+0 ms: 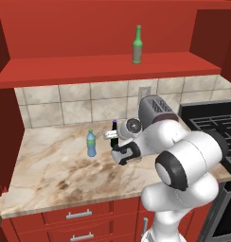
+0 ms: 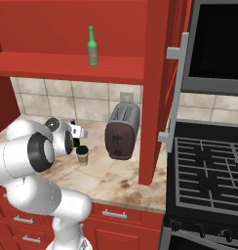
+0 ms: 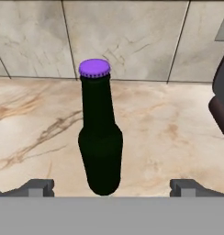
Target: Sort all alcoholic drinks to one cabinet, and non-alcoholic drinks to the other.
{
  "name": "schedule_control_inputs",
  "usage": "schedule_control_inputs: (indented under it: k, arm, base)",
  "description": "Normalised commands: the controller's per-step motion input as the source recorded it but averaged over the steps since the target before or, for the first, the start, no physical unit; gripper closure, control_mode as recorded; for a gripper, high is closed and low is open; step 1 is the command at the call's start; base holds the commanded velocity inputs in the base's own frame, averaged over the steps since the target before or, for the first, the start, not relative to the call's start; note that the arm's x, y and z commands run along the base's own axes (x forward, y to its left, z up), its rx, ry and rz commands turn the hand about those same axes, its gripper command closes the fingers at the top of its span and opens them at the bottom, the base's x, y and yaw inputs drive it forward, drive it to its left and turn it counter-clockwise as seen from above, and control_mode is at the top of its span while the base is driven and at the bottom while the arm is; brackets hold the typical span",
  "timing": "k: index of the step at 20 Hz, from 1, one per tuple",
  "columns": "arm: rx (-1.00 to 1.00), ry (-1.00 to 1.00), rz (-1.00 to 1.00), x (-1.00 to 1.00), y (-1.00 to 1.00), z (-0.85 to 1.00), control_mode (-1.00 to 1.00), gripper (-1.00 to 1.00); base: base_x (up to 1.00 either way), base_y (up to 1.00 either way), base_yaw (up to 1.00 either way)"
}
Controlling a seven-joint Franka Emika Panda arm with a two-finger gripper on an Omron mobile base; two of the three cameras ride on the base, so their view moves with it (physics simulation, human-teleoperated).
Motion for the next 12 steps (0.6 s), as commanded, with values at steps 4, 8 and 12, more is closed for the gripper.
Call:
schedule_control_inputs:
  k: [4, 8, 12]
  arm:
    - [0.0, 0.0, 0.0, 0.09, 0.0, 0.0, -1.0, -1.0]
    - [0.0, 0.0, 0.0, 0.11, 0.01, 0.0, -1.0, -1.0]
    - [0.0, 0.0, 0.0, 0.14, 0.0, 0.0, -1.0, -1.0]
  base:
    - [0.0, 0.0, 0.0]
    - [0.0, 0.0, 0.0]
    - [0.0, 0.0, 0.0]
